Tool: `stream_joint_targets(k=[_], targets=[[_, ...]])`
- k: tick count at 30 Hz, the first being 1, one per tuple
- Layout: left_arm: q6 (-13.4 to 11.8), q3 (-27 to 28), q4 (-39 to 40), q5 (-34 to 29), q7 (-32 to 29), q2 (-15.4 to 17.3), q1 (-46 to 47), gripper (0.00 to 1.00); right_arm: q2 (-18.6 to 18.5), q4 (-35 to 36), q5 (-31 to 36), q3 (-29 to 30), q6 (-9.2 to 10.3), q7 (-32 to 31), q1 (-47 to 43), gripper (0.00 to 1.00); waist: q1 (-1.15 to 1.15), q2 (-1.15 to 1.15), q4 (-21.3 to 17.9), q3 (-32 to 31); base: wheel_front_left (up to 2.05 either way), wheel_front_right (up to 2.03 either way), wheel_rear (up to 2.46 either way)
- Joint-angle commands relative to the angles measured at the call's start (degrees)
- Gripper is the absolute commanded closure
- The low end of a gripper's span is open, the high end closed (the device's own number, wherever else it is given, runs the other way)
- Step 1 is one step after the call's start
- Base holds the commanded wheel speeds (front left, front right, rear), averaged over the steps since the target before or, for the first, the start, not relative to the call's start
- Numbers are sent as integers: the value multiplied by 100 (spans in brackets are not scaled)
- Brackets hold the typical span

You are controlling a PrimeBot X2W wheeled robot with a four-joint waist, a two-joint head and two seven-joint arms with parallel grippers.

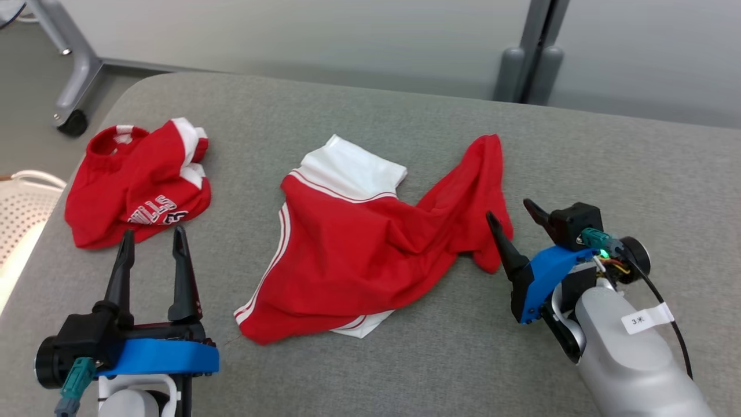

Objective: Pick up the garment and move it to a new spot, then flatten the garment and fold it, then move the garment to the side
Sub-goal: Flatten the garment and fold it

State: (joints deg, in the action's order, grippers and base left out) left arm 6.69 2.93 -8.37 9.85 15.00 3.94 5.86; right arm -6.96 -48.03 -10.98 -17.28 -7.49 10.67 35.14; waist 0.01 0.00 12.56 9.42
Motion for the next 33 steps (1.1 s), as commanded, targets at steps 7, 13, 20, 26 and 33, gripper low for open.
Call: stream_joint_targets(k=[7, 13, 20, 26, 33], targets=[[53, -79, -122, -37, 26, -61, 191, 0, -8, -1280, -141, -38, -1, 127, 386, 0, -1, 0, 334, 170, 0, 0, 0], [75, -77, -205, -98, 26, -82, 188, 0, 172, -1970, -377, -182, -1, -41, 540, 30, -1, 0, 356, 135, 0, 0, 0], [89, 11, -271, -141, 26, -91, 75, 0, 147, -1997, -730, -388, -1, 247, 604, 100, -1, 0, 177, -32, 0, 0, 0], [89, 167, -240, -185, 26, -67, -79, 0, -133, -1372, -896, -518, -1, 446, 259, 100, -1, 0, -164, -226, 0, 0, 0], [78, 333, -151, -234, 26, -63, -286, 0, -581, 136, -1253, -420, -1, 457, -629, 100, -1, 0, -588, -369, 0, 0, 0]])
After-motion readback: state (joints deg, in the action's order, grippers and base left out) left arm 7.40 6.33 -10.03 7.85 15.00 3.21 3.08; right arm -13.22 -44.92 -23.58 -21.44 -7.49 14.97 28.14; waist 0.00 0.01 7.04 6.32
